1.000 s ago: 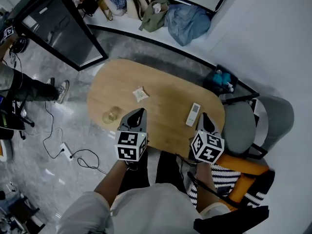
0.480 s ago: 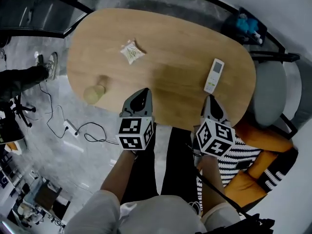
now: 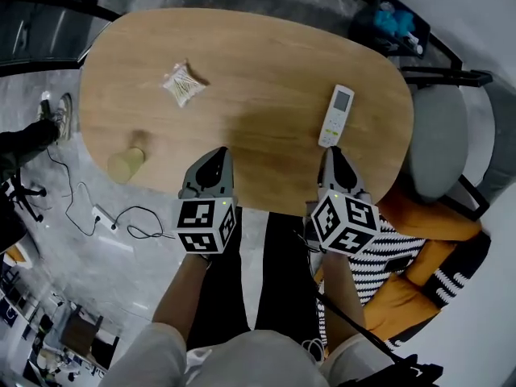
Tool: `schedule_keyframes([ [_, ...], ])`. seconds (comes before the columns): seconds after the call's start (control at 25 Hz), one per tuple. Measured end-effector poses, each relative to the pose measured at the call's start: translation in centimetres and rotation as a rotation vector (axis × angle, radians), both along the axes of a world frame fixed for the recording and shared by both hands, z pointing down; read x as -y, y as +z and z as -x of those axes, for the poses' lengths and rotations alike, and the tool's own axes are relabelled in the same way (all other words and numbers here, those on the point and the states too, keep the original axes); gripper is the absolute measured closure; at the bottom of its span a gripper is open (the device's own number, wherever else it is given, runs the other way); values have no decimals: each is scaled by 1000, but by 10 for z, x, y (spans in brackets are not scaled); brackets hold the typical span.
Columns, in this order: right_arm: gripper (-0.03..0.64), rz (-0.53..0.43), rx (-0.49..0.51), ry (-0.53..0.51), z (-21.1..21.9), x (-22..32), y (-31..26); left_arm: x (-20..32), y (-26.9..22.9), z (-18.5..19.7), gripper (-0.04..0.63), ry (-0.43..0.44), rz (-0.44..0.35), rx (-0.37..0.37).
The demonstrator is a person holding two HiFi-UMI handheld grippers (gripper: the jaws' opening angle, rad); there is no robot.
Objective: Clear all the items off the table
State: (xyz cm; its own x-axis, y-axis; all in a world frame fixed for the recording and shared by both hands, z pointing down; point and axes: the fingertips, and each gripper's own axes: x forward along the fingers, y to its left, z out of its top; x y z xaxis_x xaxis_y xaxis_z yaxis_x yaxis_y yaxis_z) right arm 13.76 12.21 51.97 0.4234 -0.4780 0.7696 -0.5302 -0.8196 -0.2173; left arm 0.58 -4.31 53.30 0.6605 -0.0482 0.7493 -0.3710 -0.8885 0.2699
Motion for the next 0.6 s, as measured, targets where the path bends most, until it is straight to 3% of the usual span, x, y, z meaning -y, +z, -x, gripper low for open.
schedule_keyframes([
  [0.12, 520, -21, 16, 1, -10, 0, 10, -6, 8, -6, 594, 24, 8, 6],
  [0.32, 500, 27, 21, 9, -24, -4, 28, -6, 22, -11, 592, 31, 15, 26],
  [0.6, 389, 112, 53, 8, -34, -10, 63, -6, 31, -21, 594, 48, 12, 47],
])
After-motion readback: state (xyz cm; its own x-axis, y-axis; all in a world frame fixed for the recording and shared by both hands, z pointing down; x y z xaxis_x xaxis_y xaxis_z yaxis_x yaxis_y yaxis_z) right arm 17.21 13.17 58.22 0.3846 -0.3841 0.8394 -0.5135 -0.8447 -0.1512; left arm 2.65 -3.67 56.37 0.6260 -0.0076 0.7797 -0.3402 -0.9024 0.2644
